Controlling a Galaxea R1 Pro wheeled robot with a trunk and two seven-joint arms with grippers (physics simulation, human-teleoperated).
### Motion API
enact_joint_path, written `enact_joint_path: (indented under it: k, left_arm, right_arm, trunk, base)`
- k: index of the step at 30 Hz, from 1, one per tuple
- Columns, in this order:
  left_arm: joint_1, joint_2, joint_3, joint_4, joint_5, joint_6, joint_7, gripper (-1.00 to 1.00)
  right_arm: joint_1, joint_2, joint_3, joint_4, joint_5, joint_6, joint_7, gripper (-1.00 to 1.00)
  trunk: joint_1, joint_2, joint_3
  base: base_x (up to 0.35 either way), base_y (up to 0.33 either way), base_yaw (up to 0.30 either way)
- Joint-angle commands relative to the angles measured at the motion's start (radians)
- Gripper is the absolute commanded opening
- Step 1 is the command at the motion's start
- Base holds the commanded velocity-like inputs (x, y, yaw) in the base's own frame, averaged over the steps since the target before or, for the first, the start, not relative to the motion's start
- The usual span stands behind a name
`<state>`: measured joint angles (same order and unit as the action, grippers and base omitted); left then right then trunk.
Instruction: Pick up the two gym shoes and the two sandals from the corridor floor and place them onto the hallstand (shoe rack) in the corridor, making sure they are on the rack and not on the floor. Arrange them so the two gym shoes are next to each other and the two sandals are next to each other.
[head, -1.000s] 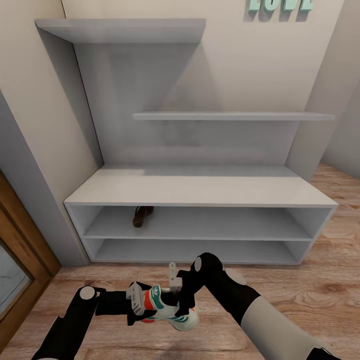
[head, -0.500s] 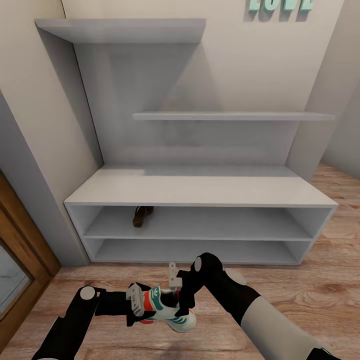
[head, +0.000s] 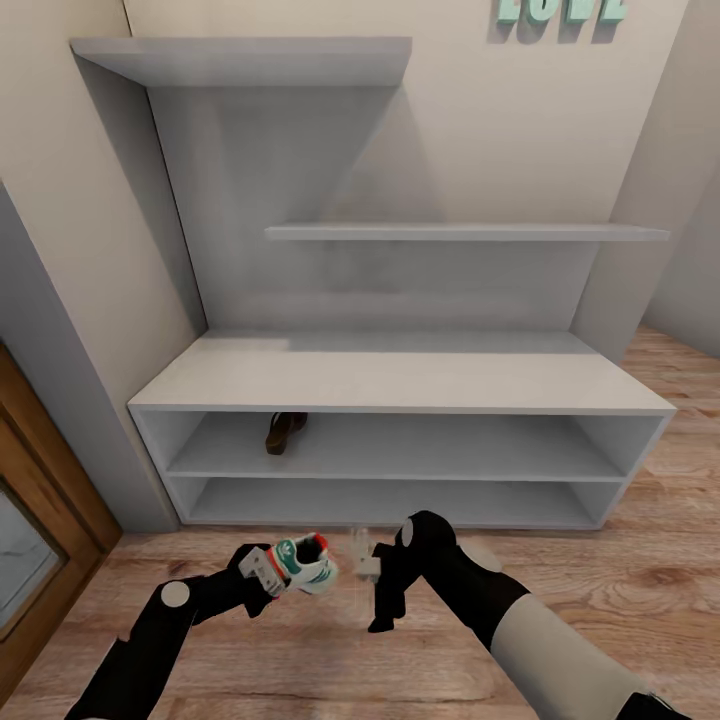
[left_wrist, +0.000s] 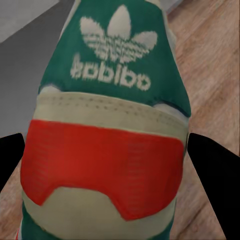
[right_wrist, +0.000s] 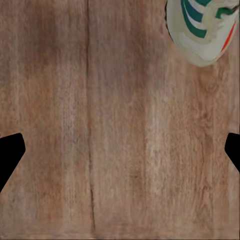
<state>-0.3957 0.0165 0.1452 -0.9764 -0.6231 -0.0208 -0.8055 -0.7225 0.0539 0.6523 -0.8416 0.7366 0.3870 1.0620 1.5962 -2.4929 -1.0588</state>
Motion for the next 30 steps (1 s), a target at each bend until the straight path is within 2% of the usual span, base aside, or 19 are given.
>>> enact_joint_path:
  k: [1, 5, 8, 10, 12, 14, 16, 20, 23, 25, 28, 29, 30]
  left_arm:
    - [0.000, 0.000, 0.000, 0.000, 0.002, 0.000, 0.001, -1.00]
    - [0.000, 0.001, 0.000, 0.062, -0.003, -0.001, 0.192, -1.00]
    - [0.000, 0.002, 0.000, 0.102, -0.002, -0.004, 0.307, -1.00]
    - [0.000, 0.002, 0.000, 0.125, -0.001, -0.009, 0.354, -1.00]
    - [0.000, 0.001, 0.000, 0.148, 0.000, -0.024, 0.385, -1.00]
    - [0.000, 0.001, 0.000, 0.174, 0.001, -0.052, 0.404, -1.00]
    - [0.000, 0.000, -0.001, 0.201, 0.001, -0.086, 0.417, -1.00]
    - [0.000, -0.002, 0.000, 0.241, 0.001, -0.136, 0.430, -1.00]
    - [0.000, -0.002, 0.001, 0.256, 0.001, -0.154, 0.435, -1.00]
    - [0.000, -0.002, 0.002, 0.261, 0.002, -0.161, 0.437, -1.00]
    - [0.000, -0.003, 0.003, 0.266, 0.011, -0.168, 0.439, -1.00]
    - [0.000, -0.003, 0.003, 0.266, 0.011, -0.168, 0.439, -1.00]
    - [0.000, -0.004, 0.003, 0.267, 0.019, -0.169, 0.439, -1.00]
  right_arm:
    - [0.000, 0.000, 0.000, 0.001, -0.001, 0.000, -0.001, 1.00]
    - [0.000, -0.056, -0.002, 0.069, -0.001, 0.063, -0.088, 1.00]
    - [0.000, -0.109, -0.008, 0.122, -0.003, 0.108, -0.163, 1.00]
    - [0.000, -0.139, -0.032, 0.158, -0.004, 0.128, -0.205, 1.00]
    - [0.000, -0.161, -0.089, 0.196, -0.005, 0.140, -0.241, 1.00]
    - [0.000, -0.174, -0.179, 0.237, -0.005, 0.148, -0.277, 1.00]
    - [0.000, -0.183, -0.291, 0.275, -0.006, 0.152, -0.321, 1.00]
    - [0.000, -0.192, -0.548, 0.320, -0.006, 0.155, -0.453, 1.00]
    - [0.000, -0.193, -0.745, 0.336, -0.007, 0.155, -0.566, 1.00]
    - [0.000, -0.191, -0.863, 0.344, -0.008, 0.151, -0.626, 1.00]
    - [0.000, -0.181, -0.999, 0.359, -0.008, 0.132, -0.680, 1.00]
    - [0.000, -0.181, -0.999, 0.359, -0.008, 0.132, -0.680, 1.00]
    - [0.000, -0.177, -1.031, 0.368, -0.009, 0.120, -0.692, 1.00]
  trunk:
    - [0.000, 0.000, 0.000]
    - [0.000, 0.000, 0.000]
    - [0.000, 0.000, 0.000]
    - [0.000, 0.000, 0.000]
    - [0.000, 0.000, 0.000]
    - [0.000, 0.000, 0.000]
    - [0.000, 0.000, 0.000]
    - [0.000, 0.000, 0.000]
    - [0.000, 0.000, 0.000]
    - [0.000, 0.000, 0.000]
    - [0.000, 0.000, 0.000]
    - [0.000, 0.000, 0.000]
    - [0.000, 0.000, 0.000]
  base:
    - [0.000, 0.000, 0.000]
    - [0.000, 0.000, 0.000]
    - [0.000, 0.000, 0.000]
    - [0.000, 0.000, 0.000]
    - [0.000, 0.000, 0.000]
    - [0.000, 0.000, 0.000]
    - [0.000, 0.000, 0.000]
    - [0.000, 0.000, 0.000]
    - [0.000, 0.000, 0.000]
    - [0.000, 0.000, 0.000]
    - [0.000, 0.000, 0.000]
    - [0.000, 0.000, 0.000]
    - [0.000, 0.000, 0.000]
